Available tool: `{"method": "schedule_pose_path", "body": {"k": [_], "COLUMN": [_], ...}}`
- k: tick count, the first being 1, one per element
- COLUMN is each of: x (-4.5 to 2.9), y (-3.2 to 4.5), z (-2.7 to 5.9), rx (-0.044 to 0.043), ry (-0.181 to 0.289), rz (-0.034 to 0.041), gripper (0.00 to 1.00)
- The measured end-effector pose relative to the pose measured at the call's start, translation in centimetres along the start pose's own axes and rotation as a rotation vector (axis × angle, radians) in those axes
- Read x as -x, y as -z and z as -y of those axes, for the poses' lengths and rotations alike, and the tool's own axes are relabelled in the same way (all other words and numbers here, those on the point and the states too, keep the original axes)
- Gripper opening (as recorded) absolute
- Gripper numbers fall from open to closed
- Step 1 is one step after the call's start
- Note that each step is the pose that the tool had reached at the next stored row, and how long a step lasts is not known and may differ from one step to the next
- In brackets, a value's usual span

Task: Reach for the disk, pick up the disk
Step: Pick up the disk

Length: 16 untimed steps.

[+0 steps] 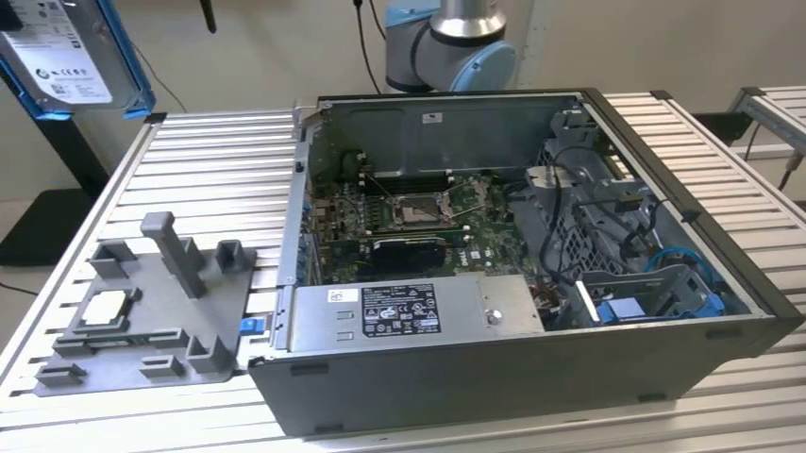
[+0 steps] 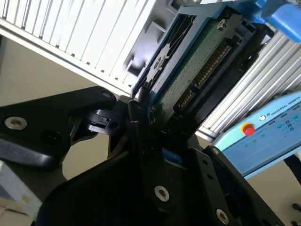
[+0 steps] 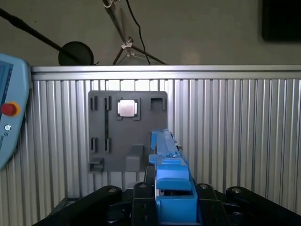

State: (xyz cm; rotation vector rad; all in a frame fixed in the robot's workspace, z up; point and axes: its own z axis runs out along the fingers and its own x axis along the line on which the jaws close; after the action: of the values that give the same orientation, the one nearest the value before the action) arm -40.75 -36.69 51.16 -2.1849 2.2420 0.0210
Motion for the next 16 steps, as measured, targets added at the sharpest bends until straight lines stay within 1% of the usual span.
{"method": "schedule_pose_path", "body": {"k": [7,13,14,15,16], "x": [0.06,0.12,0.13,0.15,0.16], "y": [0.01,0.01,0.01,0.01,0.01], "z": [2.38,4.58,4.97,5.70,6.07], "rx": [0.0037,0.0072,0.0079,0.0092,0.0097], "ry": [0.000,0.000,0.000,0.000,0.000], "rz": [-0.0001,-0.0001,-0.0002,-0.0003,-0.0003], "gripper": [0.00,0.00,0.00,0.00,0.00]}}
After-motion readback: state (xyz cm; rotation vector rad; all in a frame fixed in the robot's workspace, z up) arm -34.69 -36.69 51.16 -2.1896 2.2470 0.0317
